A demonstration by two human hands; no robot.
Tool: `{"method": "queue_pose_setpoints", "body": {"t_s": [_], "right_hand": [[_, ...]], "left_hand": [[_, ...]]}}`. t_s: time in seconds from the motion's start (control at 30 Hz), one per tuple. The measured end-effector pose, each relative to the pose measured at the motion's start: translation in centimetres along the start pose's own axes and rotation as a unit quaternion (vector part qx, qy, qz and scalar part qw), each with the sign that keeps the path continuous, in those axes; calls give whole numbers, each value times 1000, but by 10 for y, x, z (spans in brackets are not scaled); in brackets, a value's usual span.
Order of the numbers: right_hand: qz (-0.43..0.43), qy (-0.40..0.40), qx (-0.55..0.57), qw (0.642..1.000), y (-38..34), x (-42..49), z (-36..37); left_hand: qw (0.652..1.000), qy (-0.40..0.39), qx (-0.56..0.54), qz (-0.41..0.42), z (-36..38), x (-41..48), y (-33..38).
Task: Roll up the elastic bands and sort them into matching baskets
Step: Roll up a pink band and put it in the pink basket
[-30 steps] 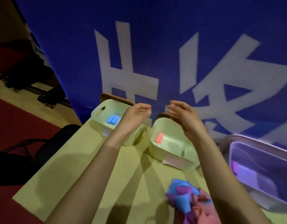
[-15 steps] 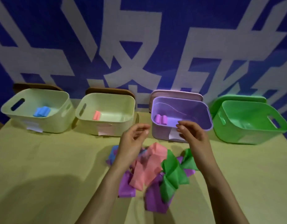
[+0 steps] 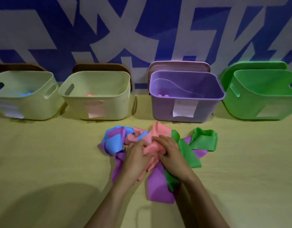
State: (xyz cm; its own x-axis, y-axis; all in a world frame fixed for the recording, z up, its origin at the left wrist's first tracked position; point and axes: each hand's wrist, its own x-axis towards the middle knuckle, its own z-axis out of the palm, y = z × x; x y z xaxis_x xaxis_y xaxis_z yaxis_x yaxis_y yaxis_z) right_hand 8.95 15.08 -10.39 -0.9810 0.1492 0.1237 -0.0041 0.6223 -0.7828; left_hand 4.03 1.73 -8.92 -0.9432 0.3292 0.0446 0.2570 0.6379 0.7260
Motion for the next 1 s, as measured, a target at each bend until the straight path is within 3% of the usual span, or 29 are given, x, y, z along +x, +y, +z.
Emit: {"method": "queue_pose_setpoints", "body": {"t_s": [0.13,0.27,0.33,0.5,0.63,0.73,0.83,1.0], "right_hand": [[3,68,35,997,2,-4,6],[46,-15,155,987,-23,-4,-27],[22,-5,149,989,-41,-1,-48],[-12,50,256,965,-102,15,-86],[-39,127,201,971,-155,25,-117],[-44,148,192,969,-180,29,-138],[-65,145,196,968,-194,26,-154],[-71,103,177,976,-198,21,-169]], "left_hand": [[996,13,-73,51,-11,-7,-4],[992,31,-122,31,-35,-7,3],[985,37,-161,45,-56,-5,19],[925,-18,-373,63,-107,7,76],[956,-106,-240,135,-137,12,93],[971,-62,-159,169,-153,17,98],[973,-5,-169,157,-162,23,100],[981,-46,-155,105,-164,30,96]]}}
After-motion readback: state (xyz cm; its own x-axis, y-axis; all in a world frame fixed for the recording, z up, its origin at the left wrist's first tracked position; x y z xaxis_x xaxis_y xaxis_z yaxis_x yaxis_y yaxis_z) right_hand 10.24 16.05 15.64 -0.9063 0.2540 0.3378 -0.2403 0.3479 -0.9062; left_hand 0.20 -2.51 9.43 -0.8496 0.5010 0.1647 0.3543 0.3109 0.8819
